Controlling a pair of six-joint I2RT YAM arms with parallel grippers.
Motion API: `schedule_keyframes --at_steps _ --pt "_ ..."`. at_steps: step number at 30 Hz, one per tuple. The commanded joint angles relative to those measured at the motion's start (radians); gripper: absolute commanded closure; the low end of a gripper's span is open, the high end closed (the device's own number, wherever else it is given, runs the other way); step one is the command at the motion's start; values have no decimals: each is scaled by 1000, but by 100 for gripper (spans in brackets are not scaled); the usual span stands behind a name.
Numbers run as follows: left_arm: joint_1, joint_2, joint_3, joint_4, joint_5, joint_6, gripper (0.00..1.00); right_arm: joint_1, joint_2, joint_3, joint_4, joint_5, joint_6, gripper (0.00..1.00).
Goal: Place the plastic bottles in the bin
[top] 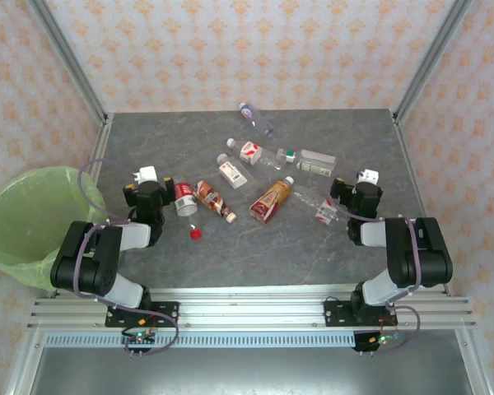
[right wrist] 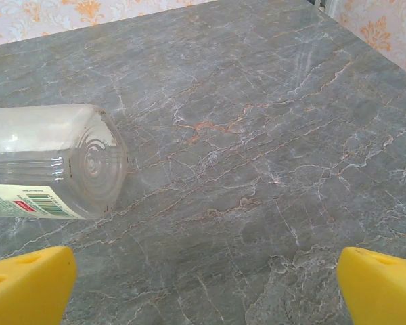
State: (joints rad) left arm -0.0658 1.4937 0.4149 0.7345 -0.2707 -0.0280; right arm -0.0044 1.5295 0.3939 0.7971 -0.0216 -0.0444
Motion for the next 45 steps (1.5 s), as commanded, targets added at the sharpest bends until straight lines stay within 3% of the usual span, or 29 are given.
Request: schedule_keyframes --at_steps 1,30,39,45 --pt "-7 -1 -13 46 -35 -16 0 5 -7 11 5 12 10 1" --pt "-8 -15 1 16 -12 -5 0 5 -11 10 6 15 12 1" --pt "-16 -181 108 -285 -46 -11 0 5 -145 19 -112 -2 2 1" --pt "-54 -299 215 -516 -82 -158 0 5 -276 100 -352 27 83 1"
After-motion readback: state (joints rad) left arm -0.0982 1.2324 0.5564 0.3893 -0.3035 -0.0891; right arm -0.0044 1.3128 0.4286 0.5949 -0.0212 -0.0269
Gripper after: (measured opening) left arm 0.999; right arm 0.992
